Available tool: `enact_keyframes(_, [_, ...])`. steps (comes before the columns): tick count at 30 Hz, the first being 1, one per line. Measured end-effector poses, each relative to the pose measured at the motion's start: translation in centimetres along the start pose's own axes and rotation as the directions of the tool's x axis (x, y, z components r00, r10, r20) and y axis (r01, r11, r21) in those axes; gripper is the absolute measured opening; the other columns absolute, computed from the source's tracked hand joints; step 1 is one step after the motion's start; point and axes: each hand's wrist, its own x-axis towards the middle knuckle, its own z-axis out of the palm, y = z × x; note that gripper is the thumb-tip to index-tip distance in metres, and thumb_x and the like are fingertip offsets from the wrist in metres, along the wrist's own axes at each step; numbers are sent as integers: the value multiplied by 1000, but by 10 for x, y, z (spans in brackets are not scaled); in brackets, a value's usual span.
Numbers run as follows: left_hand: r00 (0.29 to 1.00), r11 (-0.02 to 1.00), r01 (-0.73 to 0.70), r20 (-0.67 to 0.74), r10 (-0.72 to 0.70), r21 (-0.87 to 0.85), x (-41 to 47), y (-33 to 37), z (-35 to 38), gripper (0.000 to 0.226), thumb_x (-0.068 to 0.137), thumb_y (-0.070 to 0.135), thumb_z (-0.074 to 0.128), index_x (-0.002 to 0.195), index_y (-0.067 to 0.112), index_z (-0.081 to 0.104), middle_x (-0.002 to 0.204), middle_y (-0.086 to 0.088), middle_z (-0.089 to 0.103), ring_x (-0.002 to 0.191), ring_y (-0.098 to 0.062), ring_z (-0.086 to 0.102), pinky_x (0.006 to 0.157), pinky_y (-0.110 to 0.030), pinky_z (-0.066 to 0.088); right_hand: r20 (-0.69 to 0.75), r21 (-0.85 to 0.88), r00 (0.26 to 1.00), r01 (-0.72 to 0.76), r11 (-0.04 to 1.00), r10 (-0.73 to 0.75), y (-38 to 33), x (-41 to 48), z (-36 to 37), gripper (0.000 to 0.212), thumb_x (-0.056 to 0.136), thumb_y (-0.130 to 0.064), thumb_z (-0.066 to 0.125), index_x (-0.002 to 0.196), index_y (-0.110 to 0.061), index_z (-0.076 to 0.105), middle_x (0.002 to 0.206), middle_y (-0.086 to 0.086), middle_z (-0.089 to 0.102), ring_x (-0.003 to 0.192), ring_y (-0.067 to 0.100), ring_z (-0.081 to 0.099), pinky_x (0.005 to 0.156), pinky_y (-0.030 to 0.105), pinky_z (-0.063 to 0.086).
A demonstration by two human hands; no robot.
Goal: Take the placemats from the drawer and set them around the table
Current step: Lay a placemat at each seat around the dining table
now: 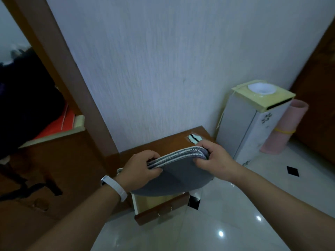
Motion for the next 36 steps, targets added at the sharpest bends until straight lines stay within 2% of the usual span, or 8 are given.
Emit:
enact_keyframes(3, [998,998,-66,24,67,-5,-5,5,-7,19,78,23,79,89,33,67,83,15,64,78,-4,61,69,-30,53,-53,-35,998,-21,999,19,-18,-17,1,14,81,-3,69,85,-14,62,79,12,60,66,8,50,60,21,40])
enact_keyframes(7, [987,989,-137,81,140,-51,-13,6,-24,17,79,22,77,88,32,67,82,13,65,77,-6,62,69,-32,54,-152,-56,986,-76,996,67,-41,-38,14,11,79,-11,68,86,-18,63,81,10,61,73,23,57,65,31,43])
enact_keyframes(10, [975,980,-176,125,186,-88,-18,5,-36,16,80,23,77,89,31,66,82,13,65,77,-7,63,69,-31,55,-235,-61,967,-111,992,93,-61,-53,26,11,78,-14,68,86,-21,64,79,4,63,71,15,57,65,28,45])
enact_keyframes(13, [960,973,-214,164,226,-88,-22,3,-42,18,81,25,77,91,33,65,84,13,64,77,-5,62,70,-28,55,-294,-85,946,-164,983,132,-78,-71,37,17,80,-8,69,87,-22,64,78,-3,64,71,6,57,64,21,46])
enact_keyframes(20, [887,939,-331,309,344,-96,-30,2,-19,18,84,28,73,90,39,61,87,15,62,78,-6,61,71,-33,57,-459,-36,837,-353,935,298,-92,-128,70,20,78,-3,68,80,-21,61,68,-7,59,64,5,53,62,23,44])
enact_keyframes(24, [810,902,-408,398,430,-144,-34,19,11,14,85,30,71,92,38,62,88,17,60,79,-6,60,72,-32,57,-530,-30,761,-458,888,375,-102,-174,73,11,78,-7,68,83,-15,61,74,5,63,67,9,55,64,28,46])
enact_keyframes(28, [693,817,-529,439,571,-229,-49,64,46,11,84,30,70,92,34,64,86,14,60,77,-6,58,69,-34,54,-628,-8,638,-577,817,445,-123,-242,68,11,82,-13,68,88,-20,62,80,-1,66,75,9,61,67,24,50])
enact_keyframes(36, [423,624,-673,486,765,-397,-132,168,112,12,74,32,69,86,30,65,81,11,60,75,-8,57,68,-37,50,-817,108,356,-679,726,454,-171,-400,79,15,81,-13,68,85,-26,62,76,-5,64,69,3,58,61,15,46])
